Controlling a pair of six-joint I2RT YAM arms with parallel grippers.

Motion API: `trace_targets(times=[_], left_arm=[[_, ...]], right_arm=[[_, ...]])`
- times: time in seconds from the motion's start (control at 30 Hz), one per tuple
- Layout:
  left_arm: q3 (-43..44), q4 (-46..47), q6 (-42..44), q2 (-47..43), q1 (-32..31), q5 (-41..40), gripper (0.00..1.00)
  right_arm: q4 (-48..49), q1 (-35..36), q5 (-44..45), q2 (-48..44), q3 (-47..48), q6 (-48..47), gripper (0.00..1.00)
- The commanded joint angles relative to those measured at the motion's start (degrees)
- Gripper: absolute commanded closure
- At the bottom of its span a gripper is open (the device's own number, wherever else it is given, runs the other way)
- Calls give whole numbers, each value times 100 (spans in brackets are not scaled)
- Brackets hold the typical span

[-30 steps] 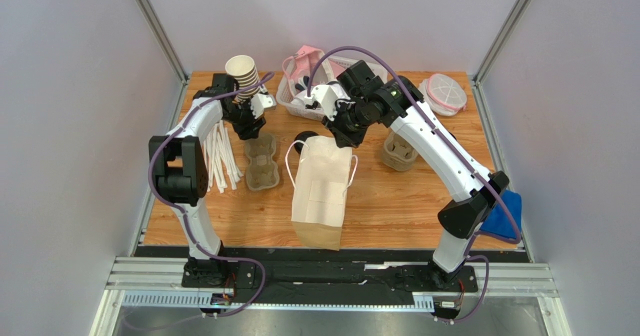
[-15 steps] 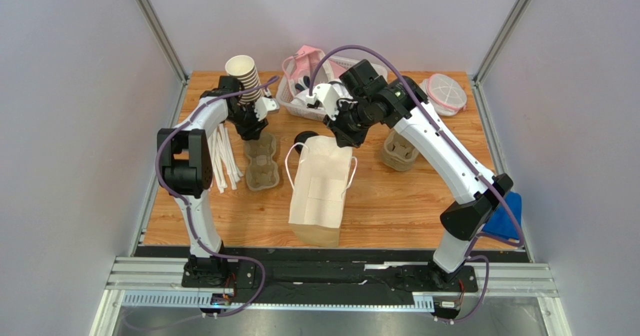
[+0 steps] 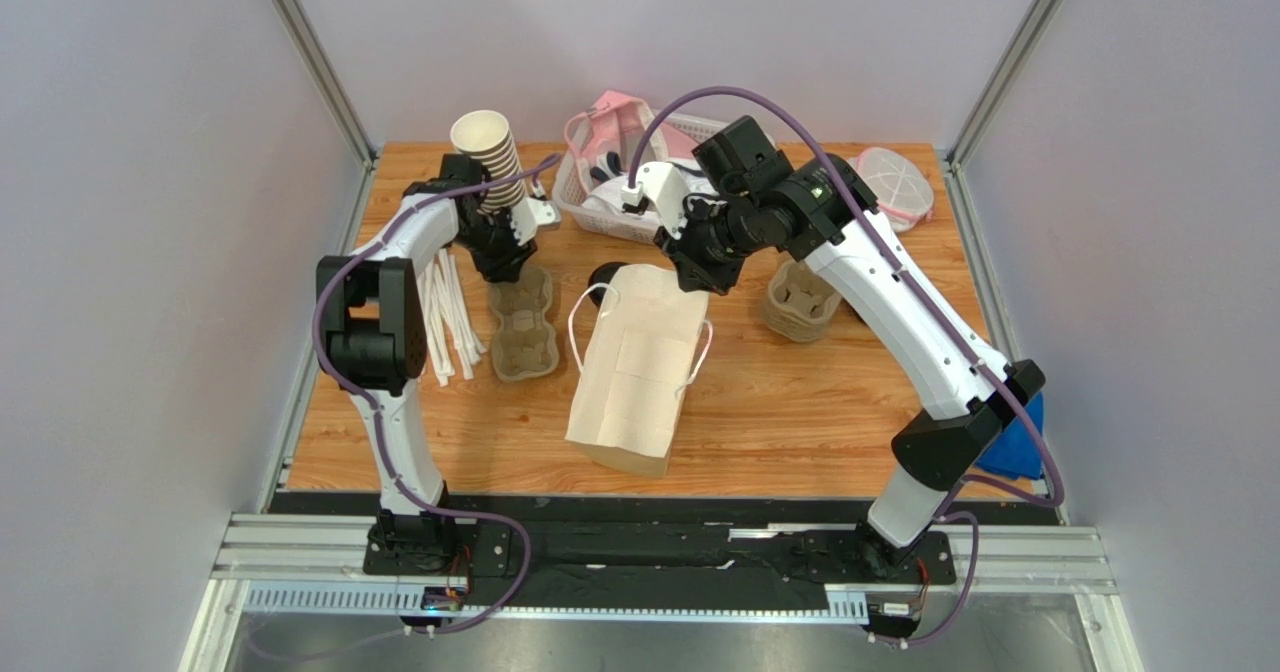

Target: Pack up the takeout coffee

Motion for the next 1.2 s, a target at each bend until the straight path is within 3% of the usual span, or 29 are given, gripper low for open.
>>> trace_targets(times=[0.0,0.13,0.33,0.4,0.53,0.83,1.17], left_arm=[[114,-116,76,112,-40,164,54],[185,-257,154,148,-40,217,57],[88,-582,260,-299,-40,637,78],[53,-749,217,-623,-40,779,81],[18,-1021,67,-1231,-40,946,100],[79,-1329,-529,-3129,-31,841,100],[1764,-1268,-1628,-4781,-23,1253,100]], right_arm=[[-752,25,-89,-231,35,27,100],[-769,25,-124,-213,44,1,100],[-761,25,-115,-231,26,1,100],[-752,16,-89,-266,18,-8,100],[-796,25,-19,-406,-44,-61,100],[-840,16,139,-907,-562,-281,100],[-734,25,237,-1162,-694,-465,100]])
